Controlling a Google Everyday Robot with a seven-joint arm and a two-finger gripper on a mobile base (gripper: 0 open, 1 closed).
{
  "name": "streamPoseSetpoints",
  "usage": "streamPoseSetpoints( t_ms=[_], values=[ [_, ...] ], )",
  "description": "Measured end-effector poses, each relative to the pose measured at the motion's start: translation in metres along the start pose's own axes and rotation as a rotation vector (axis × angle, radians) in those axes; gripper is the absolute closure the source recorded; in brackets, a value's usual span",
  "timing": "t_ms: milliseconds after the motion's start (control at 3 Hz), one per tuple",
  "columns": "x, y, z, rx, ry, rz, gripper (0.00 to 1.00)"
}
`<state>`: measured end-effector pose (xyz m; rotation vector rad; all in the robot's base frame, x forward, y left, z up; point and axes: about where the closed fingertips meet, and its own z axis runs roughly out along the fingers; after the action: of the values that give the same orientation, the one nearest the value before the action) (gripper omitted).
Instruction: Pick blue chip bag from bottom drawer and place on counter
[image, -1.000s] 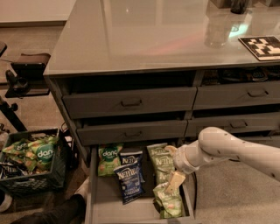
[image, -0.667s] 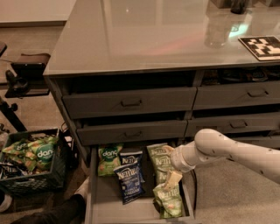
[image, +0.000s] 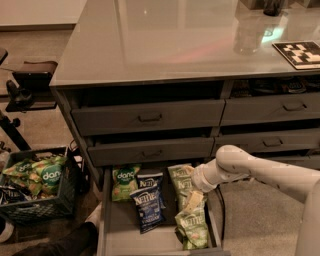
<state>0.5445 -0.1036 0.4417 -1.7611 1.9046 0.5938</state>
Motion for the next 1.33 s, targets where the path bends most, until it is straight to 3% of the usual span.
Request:
streamPoseSetpoints(
  t_ms=[667, 1333],
  values=[
    [0.001, 0.000, 0.010, 0.011, 0.004, -0.005, 0.00],
    [0.009, -0.029, 0.082, 0.102, -0.010, -0.084, 0.00]
  ],
)
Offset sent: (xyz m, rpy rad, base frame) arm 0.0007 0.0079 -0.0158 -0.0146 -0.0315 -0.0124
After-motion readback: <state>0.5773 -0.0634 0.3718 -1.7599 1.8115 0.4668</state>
